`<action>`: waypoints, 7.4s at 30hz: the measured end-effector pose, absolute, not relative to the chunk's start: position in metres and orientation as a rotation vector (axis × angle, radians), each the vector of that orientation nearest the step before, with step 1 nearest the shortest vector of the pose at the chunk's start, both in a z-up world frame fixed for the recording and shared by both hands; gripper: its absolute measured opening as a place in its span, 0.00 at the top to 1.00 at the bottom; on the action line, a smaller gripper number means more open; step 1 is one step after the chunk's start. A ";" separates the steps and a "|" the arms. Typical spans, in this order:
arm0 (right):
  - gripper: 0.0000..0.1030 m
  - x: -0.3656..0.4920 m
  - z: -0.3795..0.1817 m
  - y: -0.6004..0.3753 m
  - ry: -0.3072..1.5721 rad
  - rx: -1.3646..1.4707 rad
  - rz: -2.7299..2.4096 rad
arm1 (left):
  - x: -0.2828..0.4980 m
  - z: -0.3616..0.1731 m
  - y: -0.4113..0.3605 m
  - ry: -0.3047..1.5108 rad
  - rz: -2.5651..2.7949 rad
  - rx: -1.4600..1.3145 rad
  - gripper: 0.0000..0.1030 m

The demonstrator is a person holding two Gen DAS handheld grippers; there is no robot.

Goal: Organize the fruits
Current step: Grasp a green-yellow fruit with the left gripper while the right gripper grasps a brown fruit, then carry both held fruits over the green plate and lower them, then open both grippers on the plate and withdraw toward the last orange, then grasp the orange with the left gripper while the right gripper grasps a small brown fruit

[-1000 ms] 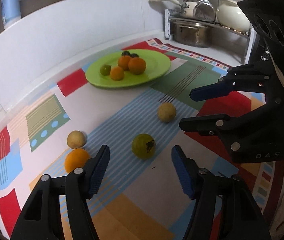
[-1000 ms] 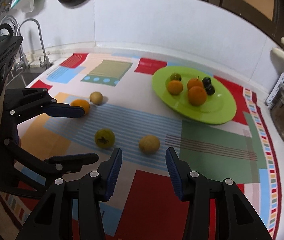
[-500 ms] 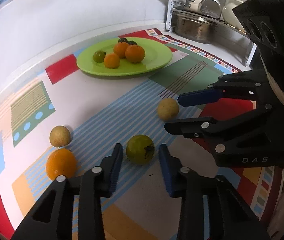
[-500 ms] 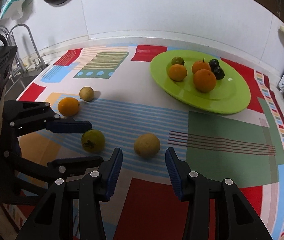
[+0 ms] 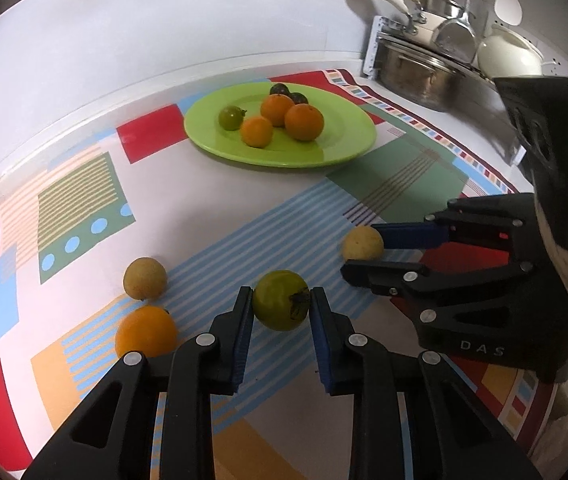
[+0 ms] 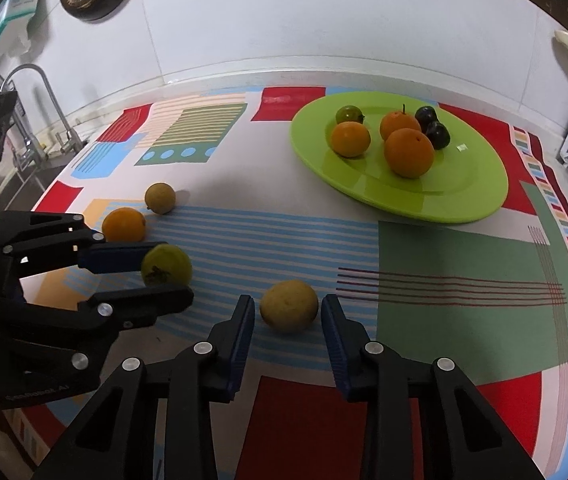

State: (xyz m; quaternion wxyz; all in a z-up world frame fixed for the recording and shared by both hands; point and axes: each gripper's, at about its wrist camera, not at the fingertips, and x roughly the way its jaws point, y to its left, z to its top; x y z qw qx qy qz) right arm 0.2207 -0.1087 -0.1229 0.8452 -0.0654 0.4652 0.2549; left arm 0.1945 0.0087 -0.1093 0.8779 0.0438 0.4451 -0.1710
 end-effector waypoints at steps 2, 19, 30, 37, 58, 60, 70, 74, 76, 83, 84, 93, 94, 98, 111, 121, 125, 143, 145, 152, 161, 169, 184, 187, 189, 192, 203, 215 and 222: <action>0.70 0.220 -0.123 -0.109 0.980 -0.139 0.536 | 0.196 -0.109 0.009 0.930 -0.349 0.087 0.73; 0.70 0.199 -0.085 -0.125 0.899 -0.067 0.493 | 0.177 -0.074 0.005 0.845 -0.354 0.079 0.73; 0.70 0.187 -0.046 -0.136 0.799 -0.047 0.449 | 0.169 -0.035 -0.003 0.727 -0.367 0.085 0.73; 0.70 0.184 -0.025 -0.143 0.736 -0.034 0.426 | 0.170 -0.014 -0.009 0.656 -0.391 0.100 0.73; 0.70 0.214 0.005 -0.158 0.624 0.007 0.342 | 0.220 0.011 -0.024 0.591 -0.381 0.126 0.73; 0.70 0.219 0.007 -0.159 0.616 0.008 0.336 | 0.226 0.012 -0.024 0.588 -0.372 0.129 0.73; 0.70 0.257 0.010 -0.163 0.619 0.015 0.299 | 0.272 0.013 -0.023 0.609 -0.365 0.130 0.73; 0.70 0.278 0.006 -0.164 0.640 0.022 0.293 | 0.293 0.011 -0.024 0.630 -0.365 0.124 0.73; 0.70 0.287 0.003 -0.165 0.654 0.023 0.286 | 0.304 0.009 -0.024 0.641 -0.361 0.117 0.73; 0.70 0.325 -0.010 -0.165 0.708 0.012 0.279 | 0.343 -0.004 -0.026 0.700 -0.358 0.082 0.73; 0.70 0.329 -0.012 -0.165 0.715 0.008 0.276 | 0.348 -0.006 -0.026 0.707 -0.359 0.081 0.73; 0.70 0.375 -0.042 -0.168 0.801 0.025 0.252 | 0.395 -0.036 -0.028 0.802 -0.373 0.063 0.73; 0.70 0.380 -0.046 -0.169 0.811 0.030 0.252 | 0.399 -0.040 -0.028 0.810 -0.370 0.065 0.73; 0.70 0.395 -0.058 -0.170 0.837 0.046 0.252 | 0.415 -0.053 -0.030 0.837 -0.365 0.078 0.73; 0.70 0.421 -0.090 -0.172 0.889 0.050 0.247 | 0.435 -0.078 -0.039 0.881 -0.370 0.109 0.72; 0.63 0.412 -0.085 -0.177 0.887 0.050 0.225 | 0.420 -0.062 -0.034 0.839 -0.332 0.127 0.60; 0.62 0.395 -0.071 -0.179 0.855 0.040 0.208 | 0.401 -0.046 -0.027 0.811 -0.293 0.135 0.55; 0.41 0.283 0.001 -0.152 0.681 0.046 0.262 | 0.271 0.024 0.016 0.667 -0.232 0.069 0.37; 0.40 0.270 0.006 -0.145 0.664 0.033 0.268 | 0.259 0.024 0.021 0.664 -0.224 0.066 0.36; 0.33 0.224 0.017 -0.118 0.614 -0.024 0.300 | 0.203 0.023 0.050 0.639 -0.168 0.059 0.31; 0.33 0.178 0.021 -0.082 0.588 -0.077 0.349 | 0.147 0.018 0.086 0.601 -0.106 0.077 0.31; 0.33 0.147 0.015 -0.049 0.586 -0.075 0.390 | 0.122 0.012 0.113 0.596 -0.124 0.101 0.31; 0.33 0.132 -0.020 -0.018 0.681 -0.102 0.331 | 0.126 -0.037 0.129 0.655 -0.288 0.140 0.32; 0.33 0.135 -0.027 -0.022 0.699 -0.109 0.306 | 0.138 -0.049 0.123 0.695 -0.329 0.140 0.33; 0.34 0.138 -0.031 -0.024 0.712 -0.106 0.297 | 0.145 -0.056 0.119 0.722 -0.355 0.138 0.34; 0.33 0.143 -0.039 -0.028 0.733 -0.111 0.277 | 0.159 -0.071 0.112 0.773 -0.382 0.145 0.38; 0.33 0.167 -0.068 -0.041 0.839 -0.092 0.233 | 0.194 -0.108 0.097 0.896 -0.429 0.112 0.54; 0.33 0.180 -0.085 -0.040 0.882 -0.095 0.240 | 0.208 -0.121 0.097 0.940 -0.438 0.076 0.68; 0.33 0.185 -0.086 -0.032 0.889 -0.085 0.286 | 0.200 -0.106 0.109 0.916 -0.370 0.080 0.69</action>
